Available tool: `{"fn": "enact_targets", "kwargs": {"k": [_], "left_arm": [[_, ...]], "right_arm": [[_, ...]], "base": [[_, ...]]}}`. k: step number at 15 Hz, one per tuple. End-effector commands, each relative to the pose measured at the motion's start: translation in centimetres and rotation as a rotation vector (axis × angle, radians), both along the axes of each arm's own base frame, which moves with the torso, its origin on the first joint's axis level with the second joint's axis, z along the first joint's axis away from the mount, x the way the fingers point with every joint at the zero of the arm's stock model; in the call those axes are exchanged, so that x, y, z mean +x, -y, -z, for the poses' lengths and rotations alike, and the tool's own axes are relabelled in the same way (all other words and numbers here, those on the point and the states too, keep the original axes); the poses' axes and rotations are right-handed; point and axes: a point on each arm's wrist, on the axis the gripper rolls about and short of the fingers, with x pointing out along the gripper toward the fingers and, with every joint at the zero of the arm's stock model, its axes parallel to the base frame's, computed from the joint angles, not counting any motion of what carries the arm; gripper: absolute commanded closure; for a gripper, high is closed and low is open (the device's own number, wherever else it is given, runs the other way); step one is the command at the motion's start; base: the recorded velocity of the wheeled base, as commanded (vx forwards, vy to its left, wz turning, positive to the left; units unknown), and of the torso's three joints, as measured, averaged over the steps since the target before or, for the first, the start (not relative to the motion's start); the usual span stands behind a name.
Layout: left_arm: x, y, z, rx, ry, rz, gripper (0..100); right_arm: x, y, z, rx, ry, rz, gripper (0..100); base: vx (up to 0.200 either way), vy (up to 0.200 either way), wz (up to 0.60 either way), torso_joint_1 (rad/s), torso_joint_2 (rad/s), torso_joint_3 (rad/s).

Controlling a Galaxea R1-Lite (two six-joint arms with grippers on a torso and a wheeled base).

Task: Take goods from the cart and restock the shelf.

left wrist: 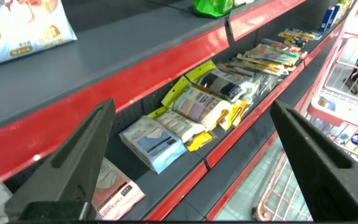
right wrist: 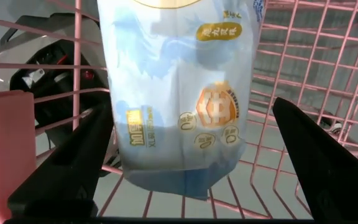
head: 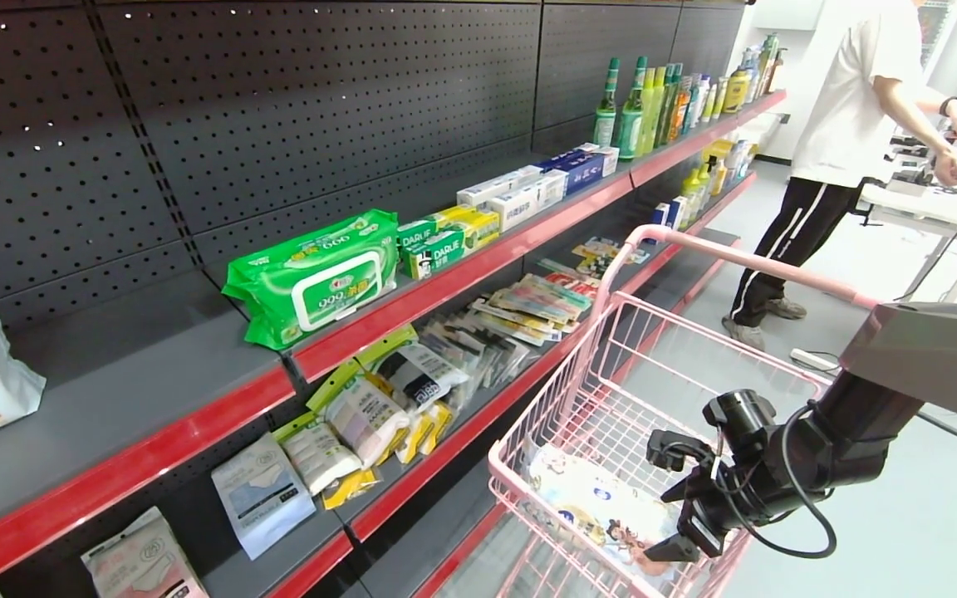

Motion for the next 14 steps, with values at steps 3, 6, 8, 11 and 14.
{"fn": "enact_targets", "kwargs": {"k": [3,6,8,11,14], "left_arm": [[0.0,0.0,0.0,0.000,-0.002,0.000,0],[0.0,0.0,0.0,-0.002,-0.001,0.000,0],[0.0,0.0,0.0,-0.002,-0.001,0.000,0],[0.0,0.0,0.0,-0.002,-0.002,0.000,0],[0.0,0.0,0.0,-0.003,-0.001,0.000,0]], "right_arm": [[0.1,-0.3,0.0,0.004,0.001,-0.008,0],[0.9,-0.4,0.0,0.008,0.022,-0.007,0],[1.2,-0.4,-0.2,0.023,0.033,-0.009,0],[0.9,-0.9,-0.4,0.055,0.026,-0.026,0],[1.0,-1.4,-0.2,0.052,0.022,-0.039,0]], "base": [[0.000,0.000,0.00,-0.139,0.37,0.211],[0.000,0.000,0.00,-0.134,0.36,0.211],[0.000,0.000,0.00,-0.036,0.09,0.058],[0.000,0.000,0.00,0.000,0.00,0.000],[0.000,0.000,0.00,0.000,0.00,0.000]]}}
